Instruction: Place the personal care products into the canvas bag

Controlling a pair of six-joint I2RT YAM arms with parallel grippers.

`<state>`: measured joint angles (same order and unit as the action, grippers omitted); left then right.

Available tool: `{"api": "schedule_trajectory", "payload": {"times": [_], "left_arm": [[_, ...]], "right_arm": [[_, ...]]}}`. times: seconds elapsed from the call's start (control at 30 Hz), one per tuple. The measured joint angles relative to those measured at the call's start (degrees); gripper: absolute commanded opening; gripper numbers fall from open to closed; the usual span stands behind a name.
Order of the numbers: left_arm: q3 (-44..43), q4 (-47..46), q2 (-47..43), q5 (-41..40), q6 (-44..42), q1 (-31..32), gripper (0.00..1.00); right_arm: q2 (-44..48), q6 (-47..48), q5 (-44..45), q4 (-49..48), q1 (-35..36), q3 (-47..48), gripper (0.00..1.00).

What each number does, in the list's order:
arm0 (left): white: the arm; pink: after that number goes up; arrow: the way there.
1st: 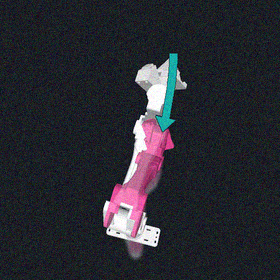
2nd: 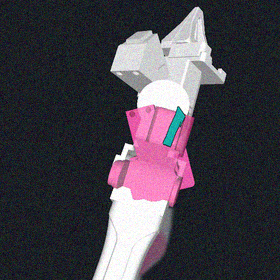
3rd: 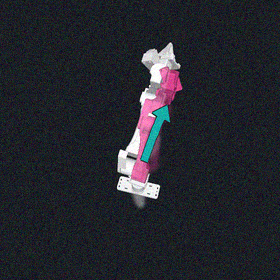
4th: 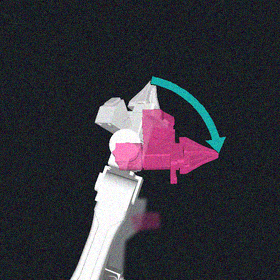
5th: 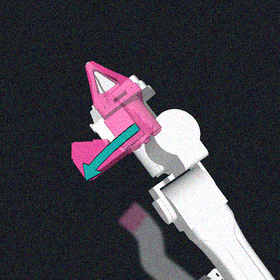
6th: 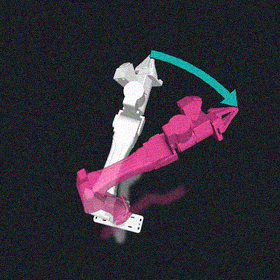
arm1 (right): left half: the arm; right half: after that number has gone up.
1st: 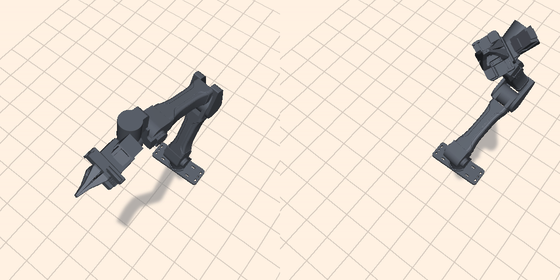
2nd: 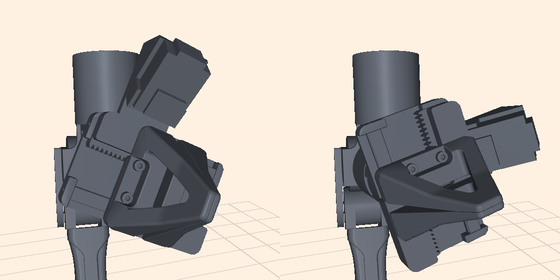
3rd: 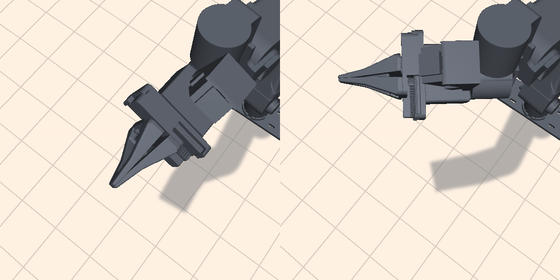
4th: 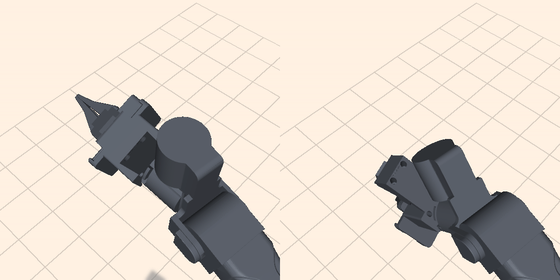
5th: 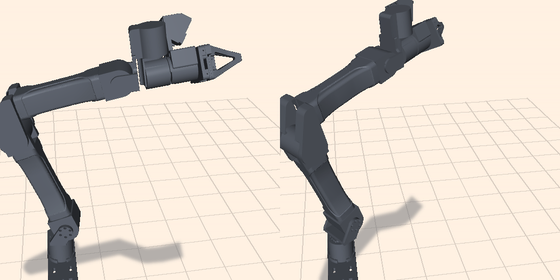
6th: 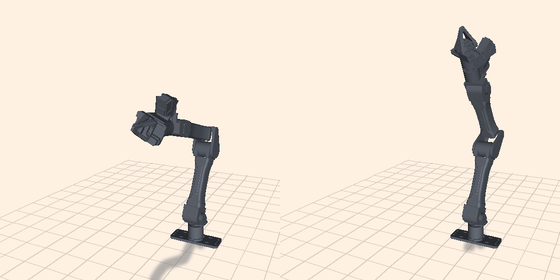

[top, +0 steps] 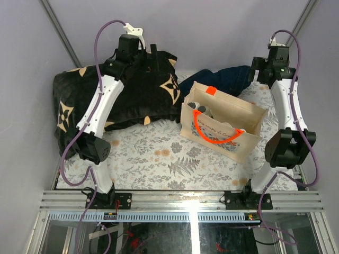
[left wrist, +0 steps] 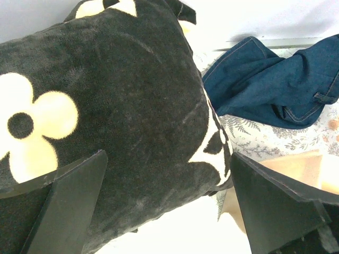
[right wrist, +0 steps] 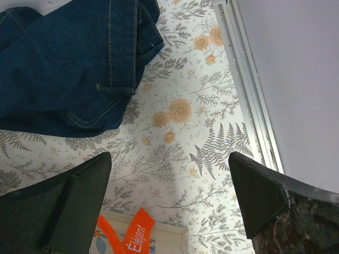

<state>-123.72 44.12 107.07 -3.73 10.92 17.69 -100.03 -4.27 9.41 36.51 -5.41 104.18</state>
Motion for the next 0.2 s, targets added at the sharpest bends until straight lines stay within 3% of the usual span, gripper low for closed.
{"api": "schedule_trajectory", "payload": {"times": [0.2], "left_arm": [[0.3, -0.2, 0.0, -0.6, 0.0, 0.0, 1.00]], "right_arm": [[-1.2, 0.3, -0.1, 0.0, 0.0, 0.0, 0.99]]}}
